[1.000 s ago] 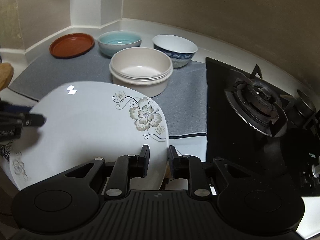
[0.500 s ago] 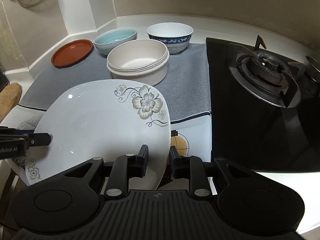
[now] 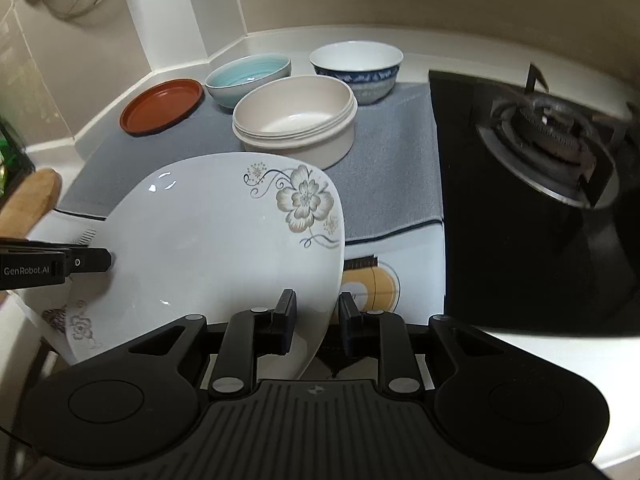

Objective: Organize plates and bowls
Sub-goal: 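Lower the white plate onto the other white plate and open the left gripper, then move the left gripper to the brown plate and grasp its rim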

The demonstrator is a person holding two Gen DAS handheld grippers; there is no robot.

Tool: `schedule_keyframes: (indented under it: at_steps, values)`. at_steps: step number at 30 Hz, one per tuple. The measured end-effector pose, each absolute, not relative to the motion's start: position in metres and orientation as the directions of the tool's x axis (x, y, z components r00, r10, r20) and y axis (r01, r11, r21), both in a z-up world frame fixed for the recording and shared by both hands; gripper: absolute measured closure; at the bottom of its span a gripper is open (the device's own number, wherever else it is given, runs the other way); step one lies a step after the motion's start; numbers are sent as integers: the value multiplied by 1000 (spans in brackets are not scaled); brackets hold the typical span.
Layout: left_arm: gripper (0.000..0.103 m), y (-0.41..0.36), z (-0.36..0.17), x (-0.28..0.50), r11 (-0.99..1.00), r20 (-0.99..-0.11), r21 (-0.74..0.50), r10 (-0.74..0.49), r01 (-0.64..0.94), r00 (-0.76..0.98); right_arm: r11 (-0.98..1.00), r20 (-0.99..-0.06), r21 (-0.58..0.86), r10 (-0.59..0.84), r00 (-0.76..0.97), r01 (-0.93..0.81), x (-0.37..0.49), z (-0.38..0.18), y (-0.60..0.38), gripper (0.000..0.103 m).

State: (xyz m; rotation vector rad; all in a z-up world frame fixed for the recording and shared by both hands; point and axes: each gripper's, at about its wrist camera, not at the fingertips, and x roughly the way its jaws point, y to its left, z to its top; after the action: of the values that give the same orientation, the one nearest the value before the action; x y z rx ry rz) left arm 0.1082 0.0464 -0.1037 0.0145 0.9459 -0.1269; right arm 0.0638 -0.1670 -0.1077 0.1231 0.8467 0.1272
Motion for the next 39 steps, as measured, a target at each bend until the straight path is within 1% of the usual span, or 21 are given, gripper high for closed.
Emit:
schedule_keyframes:
  at_steps: [5, 8, 16, 20, 24, 28, 29, 31, 32, 34, 35, 36, 37, 39]
  values:
    - [82, 45, -104, 95, 994, -822, -53, -98, 95, 561, 980, -736, 173, 192, 649, -93, 60, -108, -172, 77]
    - [82, 42, -106, 91, 994, -825, -39, -90, 103, 558, 978, -734, 166, 208, 647, -126, 60, -109, -170, 78]
    - [82, 42, -109, 96, 996, -825, -25, -71, 89, 560, 982, -733, 145, 187, 654, -118, 59, -108, -164, 78]
    - [82, 42, -104, 98, 996, -823, -19, -62, 83, 565, 979, -734, 151, 202, 649, -134, 58, -109, -164, 74]
    - [79, 39, -93, 94, 997, -809, -1, -49, 83, 586, 975, -738, 181, 220, 638, -126, 58, -107, -171, 75]
    - [64, 33, -86, 84, 996, -803, 13, -39, 83, 595, 978, -719, 167, 209, 663, -127, 51, -103, -177, 74]
    - [62, 31, -85, 81, 996, -800, 16, -38, 85, 598, 977, -714, 168, 213, 667, -132, 49, -102, -179, 74]
    - [49, 29, -82, 74, 996, -790, 24, -35, 87, 612, 975, -700, 166, 222, 679, -147, 46, -100, -181, 74]
    - [46, 28, -80, 70, 996, -782, 30, -33, 90, 622, 973, -693, 167, 230, 683, -158, 44, -99, -181, 74]
    - [35, 28, -77, 65, 995, -764, 41, -28, 91, 644, 969, -680, 167, 248, 690, -185, 42, -96, -180, 72]
    - [33, 28, -76, 64, 995, -754, 45, -25, 89, 656, 966, -674, 164, 257, 693, -198, 41, -94, -179, 70]
    - [29, 28, -74, 63, 995, -742, 47, -25, 89, 670, 964, -668, 163, 265, 695, -210, 41, -92, -178, 70]
    - [24, 29, -73, 64, 995, -728, 50, -24, 87, 685, 962, -664, 163, 273, 697, -221, 42, -90, -176, 67]
    - [21, 31, -72, 70, 995, -712, 51, -24, 86, 701, 957, -654, 166, 287, 700, -237, 43, -85, -173, 58]
